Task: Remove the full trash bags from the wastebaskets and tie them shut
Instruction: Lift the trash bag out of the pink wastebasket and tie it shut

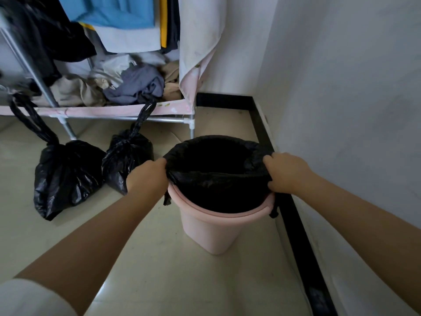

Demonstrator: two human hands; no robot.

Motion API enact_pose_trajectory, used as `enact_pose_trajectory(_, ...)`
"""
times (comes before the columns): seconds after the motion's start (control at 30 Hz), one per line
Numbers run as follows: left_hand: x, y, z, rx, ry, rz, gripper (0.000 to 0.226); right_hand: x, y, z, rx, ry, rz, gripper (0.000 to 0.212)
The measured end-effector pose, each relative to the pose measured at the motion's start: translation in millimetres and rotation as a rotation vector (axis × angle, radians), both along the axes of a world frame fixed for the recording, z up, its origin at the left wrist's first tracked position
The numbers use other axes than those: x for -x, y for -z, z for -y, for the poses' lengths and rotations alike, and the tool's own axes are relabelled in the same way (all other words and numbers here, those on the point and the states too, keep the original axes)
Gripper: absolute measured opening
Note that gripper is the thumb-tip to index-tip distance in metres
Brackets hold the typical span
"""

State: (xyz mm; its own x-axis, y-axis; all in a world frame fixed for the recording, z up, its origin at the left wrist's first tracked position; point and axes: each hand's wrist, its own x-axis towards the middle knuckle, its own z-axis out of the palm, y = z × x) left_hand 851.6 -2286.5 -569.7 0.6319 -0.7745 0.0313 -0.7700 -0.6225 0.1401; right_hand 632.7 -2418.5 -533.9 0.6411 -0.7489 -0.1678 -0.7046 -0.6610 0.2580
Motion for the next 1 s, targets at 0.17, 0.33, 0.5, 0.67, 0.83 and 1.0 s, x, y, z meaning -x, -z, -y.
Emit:
enact_pose_trajectory(0.17, -1, -1, 0, 0.246, -0.029, -0.206, 0.027, 16, -18, 22, 0.064, 0.210, 0.023, 0.006)
enact_pose_trajectory(0.33, -9, -5, -4, 0.126, 0.206, -0.198, 0.024, 23, -26, 47, -0.039, 0.424, 0.118, 0.030)
enact_pose_trajectory(0.5, -13, -22, 4, -0.119, 0.305, 0.125, 0.035, -9, -42, 51, -0.267, 0.409, 0.498, 0.021)
enact_pose_trajectory(0.67, -13, -36, 23, -0.066, -0.037, 0.127, 0.033, -16, -60, 53, -0.355, 0.411, 0.529, 0.018)
enact_pose_trajectory(0.83, -33, -32, 35, 0.302, -0.076, -0.533, 0.030, 5, -69, 47, -0.253, 0.472, -0.126, 0.020)
enact_pose_trajectory(1.0, -20, -52, 34, 0.101, 0.162, -0.336, 0.056, 3, -72, 57, -0.140, 0.522, 0.165, 0.029)
